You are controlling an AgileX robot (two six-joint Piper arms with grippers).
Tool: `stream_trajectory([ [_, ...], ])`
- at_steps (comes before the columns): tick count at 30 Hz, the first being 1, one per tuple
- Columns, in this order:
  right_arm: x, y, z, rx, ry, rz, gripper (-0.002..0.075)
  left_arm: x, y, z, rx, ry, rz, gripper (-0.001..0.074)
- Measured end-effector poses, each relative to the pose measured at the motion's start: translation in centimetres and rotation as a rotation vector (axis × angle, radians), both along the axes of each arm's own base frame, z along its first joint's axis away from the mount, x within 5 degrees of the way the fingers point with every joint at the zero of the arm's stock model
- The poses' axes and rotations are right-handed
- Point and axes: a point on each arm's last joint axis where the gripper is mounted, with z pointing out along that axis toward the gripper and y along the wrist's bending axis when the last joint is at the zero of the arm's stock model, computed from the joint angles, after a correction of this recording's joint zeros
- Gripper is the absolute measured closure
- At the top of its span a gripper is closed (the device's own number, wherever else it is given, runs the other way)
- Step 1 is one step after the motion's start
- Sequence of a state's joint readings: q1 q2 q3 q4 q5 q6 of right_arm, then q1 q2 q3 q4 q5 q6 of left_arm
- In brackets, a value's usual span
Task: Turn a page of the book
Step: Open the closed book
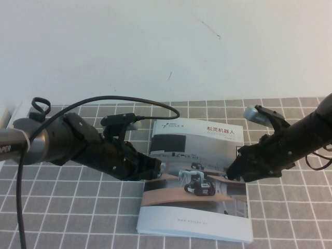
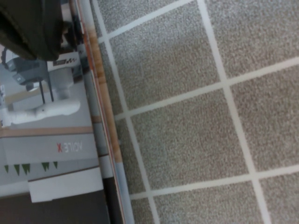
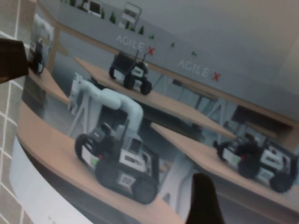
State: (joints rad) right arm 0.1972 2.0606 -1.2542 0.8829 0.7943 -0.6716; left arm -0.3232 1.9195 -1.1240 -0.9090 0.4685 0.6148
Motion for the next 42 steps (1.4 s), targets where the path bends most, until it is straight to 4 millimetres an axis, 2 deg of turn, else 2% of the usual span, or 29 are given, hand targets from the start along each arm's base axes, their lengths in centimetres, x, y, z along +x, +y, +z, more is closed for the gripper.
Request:
stream_trajectory([
  [7,0.2,1.0,0.6,0.086,-0.023,-0.013,0.0297,0.0,0.0,0.0,-0.002,0.002,0.0,0.0738],
  [17,0.6,0.9,1.9,0.051,-0.027,0.095,0.0298,0.0,0.0,0.0,-0.002,0.002,0.0,0.0738],
  [22,0.3,-0.2,1.1,-0.11,0.03,0.103,0.0298,0.0,0.0,0.0,-0.003,0.003,-0.001,0.0738],
  [25,0.2,-0.5,1.0,-0.144,0.055,0.089,0.0298,0.0,0.0,0.0,-0.003,0.003,-0.001,0.0738],
  [35,0.4,0.2,0.9,-0.068,0.07,0.047,0.03,0.0,-0.1,0.0,-0.012,0.006,0.007,0.0738],
  [42,0.5,0.4,0.1,-0.039,0.093,0.031,0.03,0.0,-0.1,0.0,-0.013,0.007,0.008,0.0738],
])
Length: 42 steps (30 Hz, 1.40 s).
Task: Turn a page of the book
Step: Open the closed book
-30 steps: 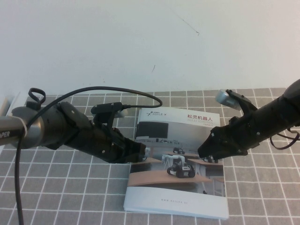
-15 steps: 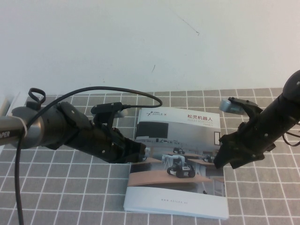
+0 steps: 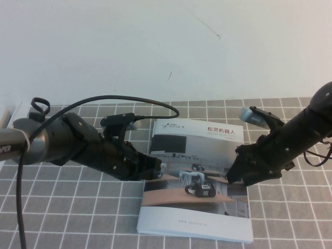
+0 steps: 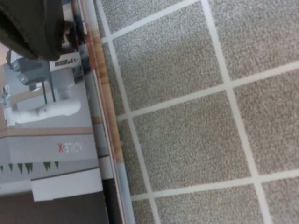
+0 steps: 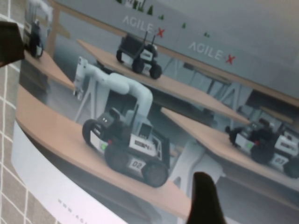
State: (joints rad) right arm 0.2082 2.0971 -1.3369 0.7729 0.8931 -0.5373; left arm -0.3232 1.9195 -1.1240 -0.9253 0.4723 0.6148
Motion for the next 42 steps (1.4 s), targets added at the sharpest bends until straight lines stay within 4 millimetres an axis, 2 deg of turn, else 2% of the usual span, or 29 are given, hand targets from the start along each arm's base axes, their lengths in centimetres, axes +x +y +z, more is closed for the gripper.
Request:
stream_trajectory([
  [10,0.16,0.3,0.02,0.039,-0.016,0.006,0.0302,-0.01,-0.01,0.0,-0.002,0.002,0.0,0.0738],
  [17,0.38,-0.61,0.17,0.027,-0.026,0.001,0.0302,-0.01,-0.01,0.0,-0.002,0.001,-0.001,0.0738],
  [31,0.39,-0.66,-0.35,0.017,-0.017,0.004,0.0304,-0.01,-0.01,0.0,-0.002,0.001,-0.001,0.0738],
  [42,0.37,-0.66,0.0,0.018,-0.029,0.018,0.0305,0.01,-0.03,0.02,-0.005,0.001,0.003,0.0738],
])
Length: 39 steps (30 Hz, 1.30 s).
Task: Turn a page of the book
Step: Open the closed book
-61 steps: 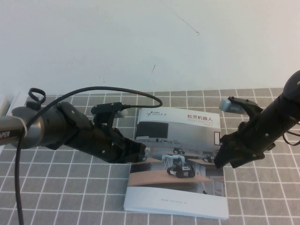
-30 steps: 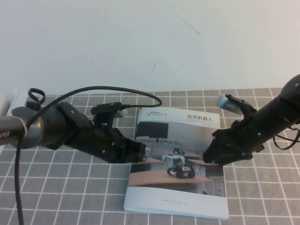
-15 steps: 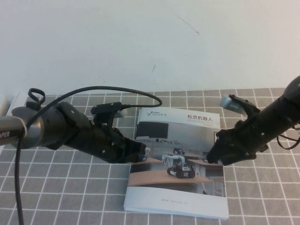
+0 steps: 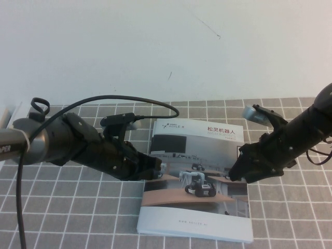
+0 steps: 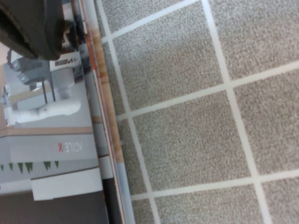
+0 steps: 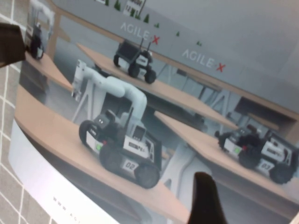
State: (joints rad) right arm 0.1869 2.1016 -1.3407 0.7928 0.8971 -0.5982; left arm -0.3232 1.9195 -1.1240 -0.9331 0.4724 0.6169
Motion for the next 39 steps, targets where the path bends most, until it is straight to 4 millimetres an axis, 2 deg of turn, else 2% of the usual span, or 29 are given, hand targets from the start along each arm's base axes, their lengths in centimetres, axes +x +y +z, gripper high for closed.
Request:
stream_trajectory([
  [5,-0.1,0.5,0.0,0.009,0.003,0.01,0.0305,0.0,0.0,0.0,-0.004,-0.001,0.001,0.0738],
  [14,0.4,2.5,0.6,0.211,-0.023,-0.048,0.0305,0.0,-0.1,0.1,-0.019,0.002,0.006,0.0738],
  [30,0.2,3.1,1.5,0.337,-0.016,-0.029,0.0307,0.0,-0.1,0.4,-0.02,-0.015,-0.01,0.0738],
  [34,0.4,2.0,2.1,0.364,-0.016,-0.024,0.0307,-0.2,-0.1,1.6,-0.026,-0.049,-0.014,0.0738],
  [39,1.1,-1.4,4.2,0.349,-0.082,-0.078,0.0307,-0.1,0.0,2.1,-0.034,-0.068,0.005,0.0738],
])
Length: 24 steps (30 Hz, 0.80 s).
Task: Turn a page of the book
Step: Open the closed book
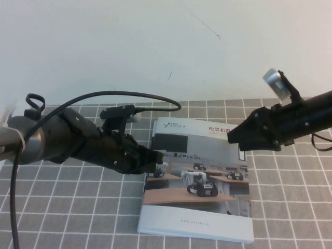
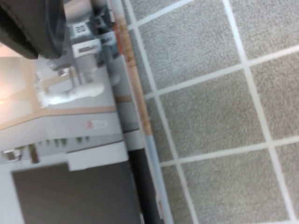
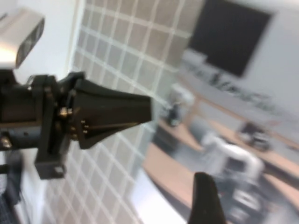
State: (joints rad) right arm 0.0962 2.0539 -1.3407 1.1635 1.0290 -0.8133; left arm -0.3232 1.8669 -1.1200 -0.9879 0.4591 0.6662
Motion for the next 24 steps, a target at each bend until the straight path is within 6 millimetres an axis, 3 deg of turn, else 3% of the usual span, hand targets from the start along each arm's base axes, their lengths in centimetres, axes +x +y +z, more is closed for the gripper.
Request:
stream_trajectory([
  [4,-0.5,-1.0,-0.7,-0.132,0.022,0.042,0.031,0.1,0.0,-0.8,0.011,0.012,0.003,0.0738],
  [9,-1.7,0.4,-2.4,-0.25,0.023,0.106,0.034,0.3,0.0,-1.6,0.022,0.023,0.008,0.0738],
  [17,-1.9,1.0,-4.4,-0.307,0.032,0.092,0.0347,0.3,0.0,-1.9,0.022,0.03,0.007,0.0738],
  [24,-1.5,0.8,-4.5,-0.327,0.024,0.053,0.0349,0.3,0.0,-1.9,0.02,0.031,0.009,0.0738],
])
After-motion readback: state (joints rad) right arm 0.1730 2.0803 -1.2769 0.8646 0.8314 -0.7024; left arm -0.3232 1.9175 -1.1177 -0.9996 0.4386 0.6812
